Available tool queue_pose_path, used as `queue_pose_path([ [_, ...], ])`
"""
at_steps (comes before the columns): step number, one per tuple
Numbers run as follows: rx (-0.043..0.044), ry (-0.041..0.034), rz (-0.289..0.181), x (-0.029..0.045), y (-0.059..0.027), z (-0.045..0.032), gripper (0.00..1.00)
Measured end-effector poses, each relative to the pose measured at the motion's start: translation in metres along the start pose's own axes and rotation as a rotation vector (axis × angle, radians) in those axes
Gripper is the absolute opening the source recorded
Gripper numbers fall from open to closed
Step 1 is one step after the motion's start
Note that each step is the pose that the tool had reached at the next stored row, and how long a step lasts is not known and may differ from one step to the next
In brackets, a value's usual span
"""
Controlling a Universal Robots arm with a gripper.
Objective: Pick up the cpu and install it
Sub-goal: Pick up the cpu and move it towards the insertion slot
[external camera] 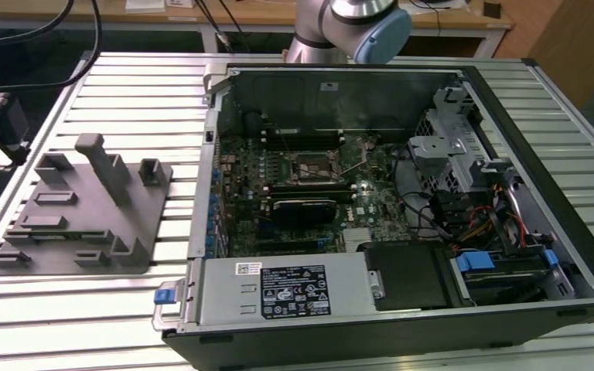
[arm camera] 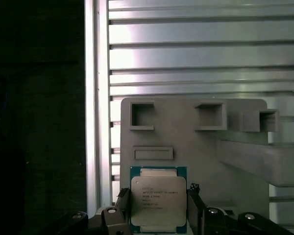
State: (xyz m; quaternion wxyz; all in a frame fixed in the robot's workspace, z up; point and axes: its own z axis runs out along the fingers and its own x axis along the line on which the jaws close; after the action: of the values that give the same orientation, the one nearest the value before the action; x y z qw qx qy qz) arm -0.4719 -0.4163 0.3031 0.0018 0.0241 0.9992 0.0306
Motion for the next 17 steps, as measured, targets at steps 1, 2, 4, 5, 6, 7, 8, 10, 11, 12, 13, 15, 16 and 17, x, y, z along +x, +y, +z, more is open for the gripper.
queue_pose_path([
  [1,0.0,0.0,0.0,0.0,0.0001,-0.0019,0.54],
  [2,0.0,0.0,0.0,-0.0001,0.0003,-0.0038,0.54],
  [4,0.0,0.0,0.0,-0.0001,0.0005,-0.0077,0.54],
  [5,-0.0001,0.0,0.0,-0.0002,0.0006,-0.0097,0.54],
  [6,0.0,0.0,0.0,-0.0002,0.0008,-0.0116,0.54],
  [7,0.0,0.0,0.0,-0.0002,0.0009,-0.0134,0.54],
  [8,-0.0001,0.0,0.0,-0.0002,0.001,-0.0154,0.54],
  [10,0.0,0.0001,0.0,-0.0003,0.0013,-0.0192,0.54],
  [11,-0.0001,0.0,0.0,-0.0003,0.0014,-0.0211,0.54],
  [12,0.0,0.0,0.0,-0.0003,0.0015,-0.0231,0.54],
  [13,-0.0001,0.0,0.0,-0.0004,0.0017,-0.0253,0.54],
  [15,0.0,0.0,0.0,-0.0004,0.002,-0.0297,0.54],
  [16,-0.0001,0.0,0.0,-0.0004,0.0022,-0.0319,0.54],
  [17,-0.0001,0.0,0.0,-0.0004,0.0023,-0.0341,0.54],
])
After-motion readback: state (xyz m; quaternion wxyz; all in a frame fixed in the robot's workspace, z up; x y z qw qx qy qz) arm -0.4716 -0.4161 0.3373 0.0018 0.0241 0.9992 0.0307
